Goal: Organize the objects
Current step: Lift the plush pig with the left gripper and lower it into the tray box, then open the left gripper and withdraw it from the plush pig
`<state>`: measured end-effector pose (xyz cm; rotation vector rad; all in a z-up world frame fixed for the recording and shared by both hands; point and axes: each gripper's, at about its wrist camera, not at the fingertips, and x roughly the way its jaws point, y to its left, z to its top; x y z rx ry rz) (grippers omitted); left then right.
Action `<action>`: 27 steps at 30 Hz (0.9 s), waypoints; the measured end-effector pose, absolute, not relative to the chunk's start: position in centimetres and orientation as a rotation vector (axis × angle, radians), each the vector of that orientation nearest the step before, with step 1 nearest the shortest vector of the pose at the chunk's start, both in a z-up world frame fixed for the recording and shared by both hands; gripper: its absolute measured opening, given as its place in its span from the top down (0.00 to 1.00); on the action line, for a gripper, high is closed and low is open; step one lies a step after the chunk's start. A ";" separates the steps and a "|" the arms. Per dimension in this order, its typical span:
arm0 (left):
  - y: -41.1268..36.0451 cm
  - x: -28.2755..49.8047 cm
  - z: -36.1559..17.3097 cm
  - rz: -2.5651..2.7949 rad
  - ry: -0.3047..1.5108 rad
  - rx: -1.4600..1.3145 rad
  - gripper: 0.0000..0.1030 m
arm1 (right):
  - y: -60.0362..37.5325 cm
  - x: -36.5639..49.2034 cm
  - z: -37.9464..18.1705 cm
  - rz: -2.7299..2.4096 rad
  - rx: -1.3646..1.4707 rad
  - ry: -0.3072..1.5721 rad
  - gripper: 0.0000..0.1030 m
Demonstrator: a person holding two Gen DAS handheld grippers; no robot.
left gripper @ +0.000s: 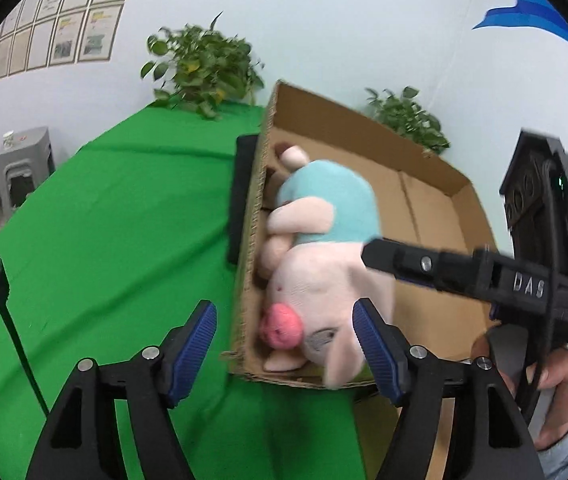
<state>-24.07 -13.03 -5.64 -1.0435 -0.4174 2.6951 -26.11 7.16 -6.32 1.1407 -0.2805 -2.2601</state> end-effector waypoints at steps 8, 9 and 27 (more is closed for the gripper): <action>-13.1 -25.2 -8.3 2.543 -0.441 -1.144 0.35 | 4.8 -25.5 -8.5 -2.233 1.191 -0.240 0.38; -13.0 -25.2 -8.4 2.531 -0.439 -1.141 0.35 | 4.6 -25.4 -8.1 -2.239 1.201 -0.230 0.39; -11.0 -23.4 -7.7 2.681 -0.221 -1.121 0.35 | 7.5 -23.8 -6.0 -2.310 1.171 -0.288 0.20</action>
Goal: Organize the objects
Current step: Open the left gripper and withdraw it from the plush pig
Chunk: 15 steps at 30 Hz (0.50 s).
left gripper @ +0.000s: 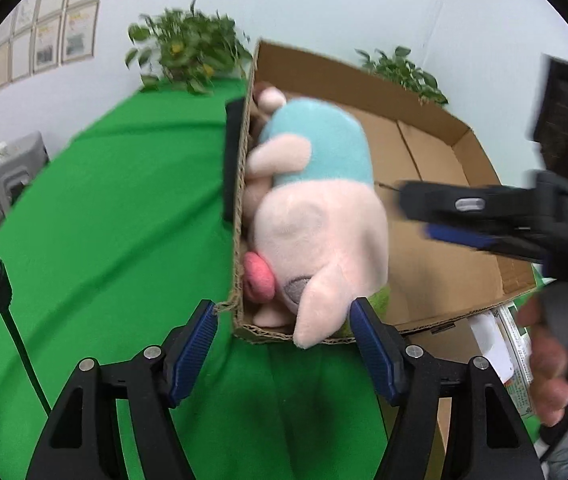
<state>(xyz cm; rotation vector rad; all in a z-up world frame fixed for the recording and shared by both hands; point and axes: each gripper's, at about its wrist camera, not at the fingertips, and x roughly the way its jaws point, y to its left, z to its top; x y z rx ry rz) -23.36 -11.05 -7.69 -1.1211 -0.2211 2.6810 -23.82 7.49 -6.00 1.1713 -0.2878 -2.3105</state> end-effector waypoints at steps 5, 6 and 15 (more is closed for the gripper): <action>-9.6 -18.3 -3.3 2.846 -0.092 -0.872 0.13 | 12.2 -17.6 -2.1 -2.514 0.961 -0.195 0.01; -9.1 -17.4 -2.7 2.869 -0.074 -0.838 0.01 | 13.6 -15.6 -1.7 -2.572 0.929 -0.170 0.01; -2.7 -10.5 1.2 2.948 -0.010 -0.640 0.04 | 18.6 -8.2 -3.4 -2.784 0.880 -0.162 0.01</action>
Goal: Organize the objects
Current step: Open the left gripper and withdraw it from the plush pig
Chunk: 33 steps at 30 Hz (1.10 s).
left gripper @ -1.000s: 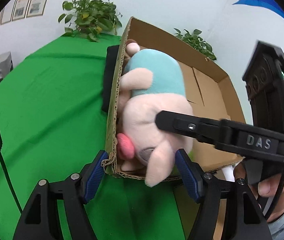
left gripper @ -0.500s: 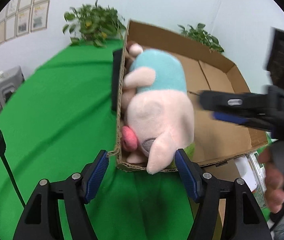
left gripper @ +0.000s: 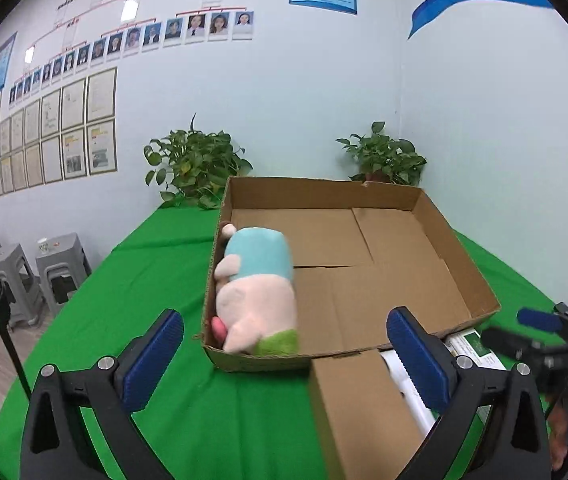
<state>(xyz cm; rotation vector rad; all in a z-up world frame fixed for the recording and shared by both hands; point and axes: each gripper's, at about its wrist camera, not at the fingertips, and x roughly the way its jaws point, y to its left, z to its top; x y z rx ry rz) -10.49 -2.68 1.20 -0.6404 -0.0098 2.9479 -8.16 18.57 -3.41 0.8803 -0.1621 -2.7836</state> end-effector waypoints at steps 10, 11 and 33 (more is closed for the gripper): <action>1.8 -7.5 0.6 2.877 0.048 -0.679 0.94 | 18.3 -3.9 -3.9 -2.862 0.830 -0.011 0.90; 2.1 -7.2 0.8 2.902 0.070 -0.682 0.72 | 18.3 -3.6 -3.9 -2.880 0.820 -0.006 0.90; 1.6 -6.5 1.2 2.822 -0.067 -0.708 0.01 | 18.7 -2.4 -4.2 -2.873 0.735 -0.024 0.00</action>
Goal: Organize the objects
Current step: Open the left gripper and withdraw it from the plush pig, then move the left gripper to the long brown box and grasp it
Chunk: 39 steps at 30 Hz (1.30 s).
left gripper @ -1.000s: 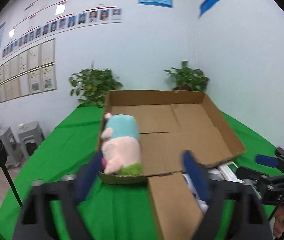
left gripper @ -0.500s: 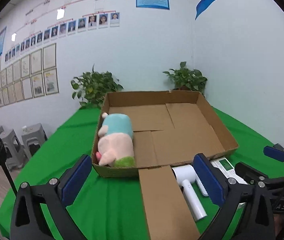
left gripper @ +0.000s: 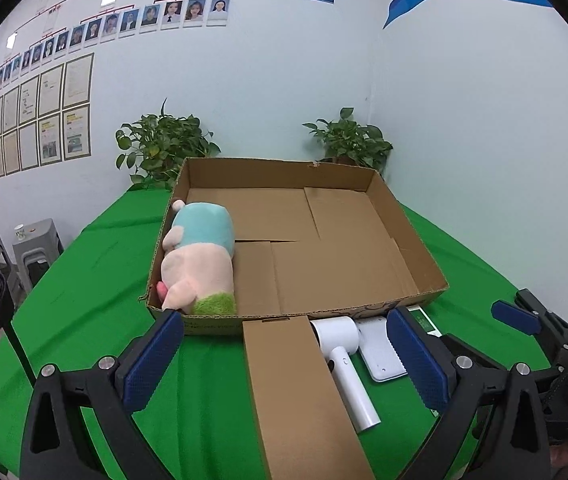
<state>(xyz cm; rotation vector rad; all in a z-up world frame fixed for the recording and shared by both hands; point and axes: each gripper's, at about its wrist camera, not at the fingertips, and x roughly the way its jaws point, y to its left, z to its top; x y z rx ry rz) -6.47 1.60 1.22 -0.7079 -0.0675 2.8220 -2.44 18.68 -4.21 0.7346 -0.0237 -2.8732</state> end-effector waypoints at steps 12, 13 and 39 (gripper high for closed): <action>1.1 -7.6 0.0 2.799 -0.069 -0.752 0.01 | 18.4 -3.3 -5.2 -2.864 0.818 -0.015 0.00; 1.0 -7.7 -0.2 2.800 -0.070 -0.761 0.01 | 18.3 -3.4 -5.3 -2.867 0.822 -0.009 0.00; -0.4 -9.8 -2.5 2.726 -0.110 -0.833 0.01 | 18.4 -4.1 -6.5 -2.908 0.929 0.048 0.00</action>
